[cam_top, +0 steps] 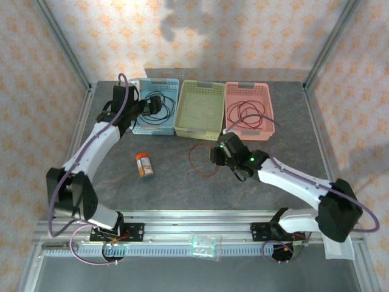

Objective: Untangle the cables

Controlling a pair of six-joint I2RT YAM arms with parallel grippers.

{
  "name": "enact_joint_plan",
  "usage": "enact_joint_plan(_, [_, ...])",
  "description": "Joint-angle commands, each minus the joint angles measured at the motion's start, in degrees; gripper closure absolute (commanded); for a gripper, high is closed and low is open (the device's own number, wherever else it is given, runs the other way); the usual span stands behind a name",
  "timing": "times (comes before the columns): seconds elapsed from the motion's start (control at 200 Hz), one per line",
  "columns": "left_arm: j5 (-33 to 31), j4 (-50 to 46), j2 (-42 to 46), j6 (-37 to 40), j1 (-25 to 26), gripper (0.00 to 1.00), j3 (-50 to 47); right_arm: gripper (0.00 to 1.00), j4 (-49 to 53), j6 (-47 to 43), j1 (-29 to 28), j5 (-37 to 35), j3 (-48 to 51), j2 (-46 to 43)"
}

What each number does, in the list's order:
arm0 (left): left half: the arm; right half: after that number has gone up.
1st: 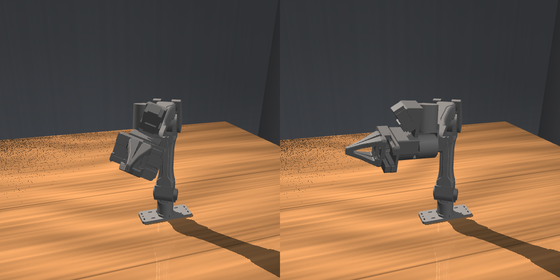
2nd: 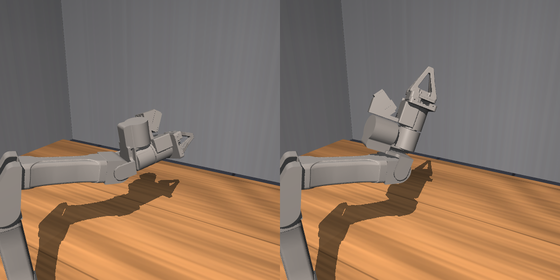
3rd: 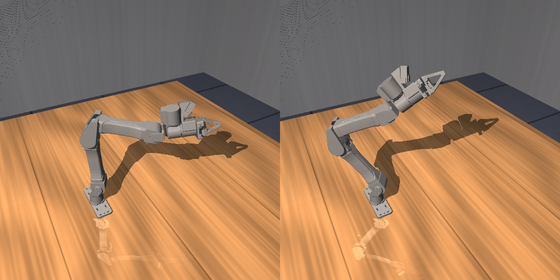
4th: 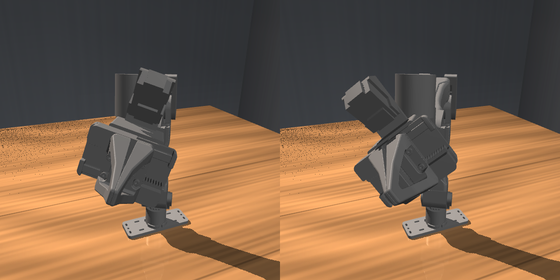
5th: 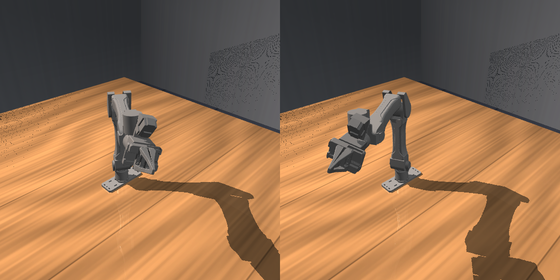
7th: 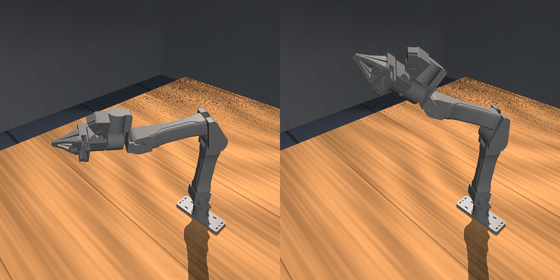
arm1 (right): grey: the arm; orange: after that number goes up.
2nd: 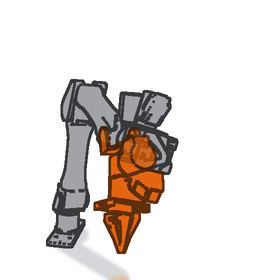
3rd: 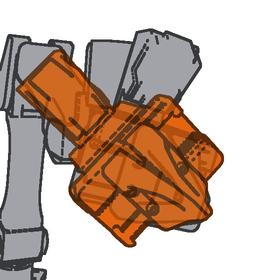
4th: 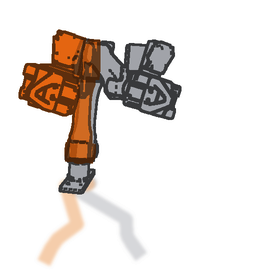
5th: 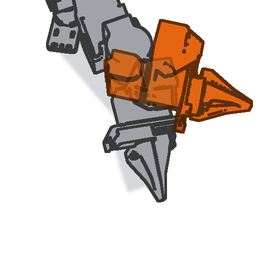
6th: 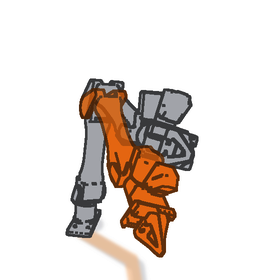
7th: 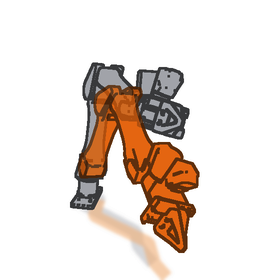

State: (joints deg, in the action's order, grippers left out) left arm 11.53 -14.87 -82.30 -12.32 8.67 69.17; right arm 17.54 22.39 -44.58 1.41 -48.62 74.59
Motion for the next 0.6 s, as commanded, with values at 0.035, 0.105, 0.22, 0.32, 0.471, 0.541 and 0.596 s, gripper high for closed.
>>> enact_joint_plan(0.035, [-1.11, 3.25, 8.75, -3.71, 3.44, 0.01, -7.74, 0.62, 1.62, -3.05, -2.92, -0.53, -3.93, 6.64])
enact_joint_plan(0.105, [-1.52, 3.76, 12.67, -6.22, 5.53, 0.01, -12.08, 0.63, 1.75, -4.29, -4.32, -0.20, -5.88, 10.54])
enact_joint_plan(0.22, [-1.85, 7.93, 19.55, -11.79, 10.27, 0.01, -21.23, 0.65, 1.97, -6.55, -6.75, -1.07, -9.17, 15.97])
enact_joint_plan(0.32, [-1.62, 13.07, 26.07, -17.71, 12.47, 0.02, -29.77, 0.65, 1.76, -7.59, -7.60, -1.10, -11.33, 19.58])
enact_joint_plan(0.471, [-1.17, 18.49, 33.24, -25.03, 13.82, 0.03, -40.16, 0.67, 1.49, -9.41, -8.39, -1.07, -14.22, 24.24])
enact_joint_plan(0.541, [-0.65, 20.21, 34.84, -27.25, 14.33, 0.03, -43.38, 0.67, 1.71, -10.31, -8.70, -2.03, -15.78, 26.45])
enact_joint_plan(0.596, [-0.51, 21.58, 35.70, -28.62, 15.00, 0.03, -45.28, 0.67, 1.63, -11.30, -9.05, -3.02, -16.58, 27.87])
